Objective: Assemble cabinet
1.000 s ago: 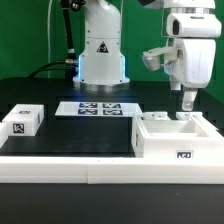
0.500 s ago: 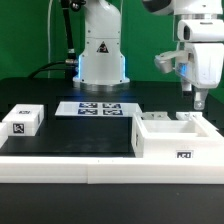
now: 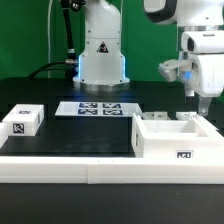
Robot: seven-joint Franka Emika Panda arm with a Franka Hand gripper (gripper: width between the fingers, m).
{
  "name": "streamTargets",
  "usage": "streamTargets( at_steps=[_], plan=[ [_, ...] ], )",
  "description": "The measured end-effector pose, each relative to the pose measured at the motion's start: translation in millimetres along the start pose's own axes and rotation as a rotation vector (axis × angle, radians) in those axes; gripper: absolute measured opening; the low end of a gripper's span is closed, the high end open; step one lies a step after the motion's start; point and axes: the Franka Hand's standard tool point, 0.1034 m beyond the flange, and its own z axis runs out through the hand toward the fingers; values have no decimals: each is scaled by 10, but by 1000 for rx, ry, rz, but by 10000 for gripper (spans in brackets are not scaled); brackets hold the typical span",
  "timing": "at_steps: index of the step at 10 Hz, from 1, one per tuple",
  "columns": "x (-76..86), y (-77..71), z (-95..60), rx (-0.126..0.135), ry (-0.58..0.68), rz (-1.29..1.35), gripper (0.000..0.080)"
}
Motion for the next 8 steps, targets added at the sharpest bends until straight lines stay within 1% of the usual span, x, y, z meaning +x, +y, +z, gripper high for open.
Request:
streamTargets(
  at_steps=[2,5,6,7,8],
  plan=[
    [3,-35,84,13,2,2,797],
    [-6,-53,125,21,1,4,387],
    [-8,-52,125,21,1,5,387],
    [-15,-51,127,21,0,6,187],
    [-33,-48,134,22,0,10,69]
  ],
)
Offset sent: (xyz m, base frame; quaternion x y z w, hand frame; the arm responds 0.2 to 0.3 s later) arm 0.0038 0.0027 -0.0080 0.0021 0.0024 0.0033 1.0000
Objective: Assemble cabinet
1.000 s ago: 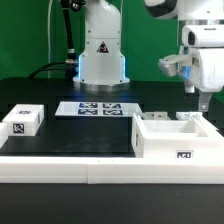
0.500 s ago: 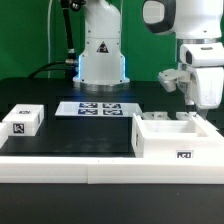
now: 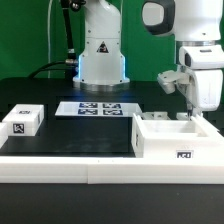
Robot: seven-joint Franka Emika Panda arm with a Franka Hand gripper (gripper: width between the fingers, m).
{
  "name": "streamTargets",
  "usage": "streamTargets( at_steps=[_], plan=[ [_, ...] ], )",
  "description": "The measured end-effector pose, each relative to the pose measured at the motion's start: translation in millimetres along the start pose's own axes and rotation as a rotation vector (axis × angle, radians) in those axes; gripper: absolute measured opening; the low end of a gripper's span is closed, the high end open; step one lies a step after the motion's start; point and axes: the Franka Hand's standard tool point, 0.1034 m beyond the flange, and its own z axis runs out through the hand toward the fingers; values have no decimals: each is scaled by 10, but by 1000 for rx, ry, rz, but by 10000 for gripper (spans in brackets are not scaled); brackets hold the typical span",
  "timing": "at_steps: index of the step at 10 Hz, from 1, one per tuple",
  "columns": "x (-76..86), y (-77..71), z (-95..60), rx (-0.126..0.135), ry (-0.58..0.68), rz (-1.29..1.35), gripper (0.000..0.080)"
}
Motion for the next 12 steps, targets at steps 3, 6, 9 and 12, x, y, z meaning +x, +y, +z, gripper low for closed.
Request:
streamTargets(
  at_steps=[3,6,9,12],
  plan=[
    [-1,1,-1,0,0,0,68],
    [-7,3,-10,1,-2,1,68],
    [-136,125,-342,-16,-37,4,68],
    [-412,239,-422,-25,-45,-4,70]
  ],
)
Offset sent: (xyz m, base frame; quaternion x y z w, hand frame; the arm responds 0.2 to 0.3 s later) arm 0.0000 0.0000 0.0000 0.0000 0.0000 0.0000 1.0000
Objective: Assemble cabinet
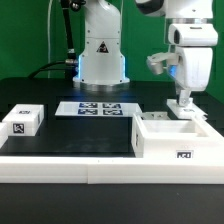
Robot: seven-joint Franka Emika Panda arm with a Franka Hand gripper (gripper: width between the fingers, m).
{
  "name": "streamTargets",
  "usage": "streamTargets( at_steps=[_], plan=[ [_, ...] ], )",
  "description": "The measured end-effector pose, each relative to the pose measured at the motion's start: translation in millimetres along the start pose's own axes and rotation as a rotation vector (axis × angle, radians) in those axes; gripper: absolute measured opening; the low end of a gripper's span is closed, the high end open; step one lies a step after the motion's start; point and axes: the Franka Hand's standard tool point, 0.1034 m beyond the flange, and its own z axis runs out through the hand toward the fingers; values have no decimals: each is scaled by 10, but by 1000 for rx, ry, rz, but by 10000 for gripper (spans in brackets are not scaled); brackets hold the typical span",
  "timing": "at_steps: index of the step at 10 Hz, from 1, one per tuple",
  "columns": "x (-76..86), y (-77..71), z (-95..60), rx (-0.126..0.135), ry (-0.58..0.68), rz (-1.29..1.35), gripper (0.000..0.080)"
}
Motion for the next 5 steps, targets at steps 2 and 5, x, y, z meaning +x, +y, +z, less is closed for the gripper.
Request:
streamTargets(
  at_steps=[2,5],
  plan=[
    [-205,42,5,5,-5,16,70],
    [-218,51,3,4,-5,21,70]
  ],
)
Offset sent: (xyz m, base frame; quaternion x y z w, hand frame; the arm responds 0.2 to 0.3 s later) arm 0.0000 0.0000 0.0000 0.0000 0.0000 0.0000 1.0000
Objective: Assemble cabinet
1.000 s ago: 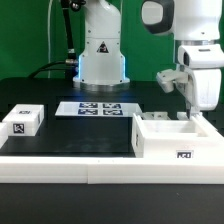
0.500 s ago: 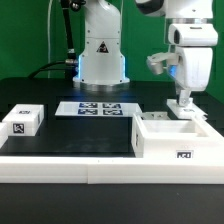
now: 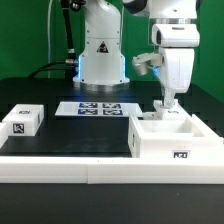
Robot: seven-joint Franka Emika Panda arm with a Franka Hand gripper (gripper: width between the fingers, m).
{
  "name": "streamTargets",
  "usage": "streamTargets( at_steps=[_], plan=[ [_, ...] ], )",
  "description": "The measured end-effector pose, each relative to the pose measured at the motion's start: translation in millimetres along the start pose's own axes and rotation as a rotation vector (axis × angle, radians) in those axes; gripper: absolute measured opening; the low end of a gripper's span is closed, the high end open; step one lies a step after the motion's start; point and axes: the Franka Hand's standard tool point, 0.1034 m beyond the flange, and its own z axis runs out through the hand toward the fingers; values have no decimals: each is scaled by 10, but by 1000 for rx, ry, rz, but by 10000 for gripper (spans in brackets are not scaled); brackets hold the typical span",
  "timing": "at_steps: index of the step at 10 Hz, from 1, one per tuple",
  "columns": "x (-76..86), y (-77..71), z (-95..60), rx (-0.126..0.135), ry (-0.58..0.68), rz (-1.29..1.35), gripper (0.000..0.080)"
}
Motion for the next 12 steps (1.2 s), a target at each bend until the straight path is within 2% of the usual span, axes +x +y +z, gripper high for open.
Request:
streamTargets(
  at_steps=[6,12],
  plan=[
    [-35,92,-85,-15,-3,9,70],
    [-53,103,-80,-8,-7,13,70]
  ],
)
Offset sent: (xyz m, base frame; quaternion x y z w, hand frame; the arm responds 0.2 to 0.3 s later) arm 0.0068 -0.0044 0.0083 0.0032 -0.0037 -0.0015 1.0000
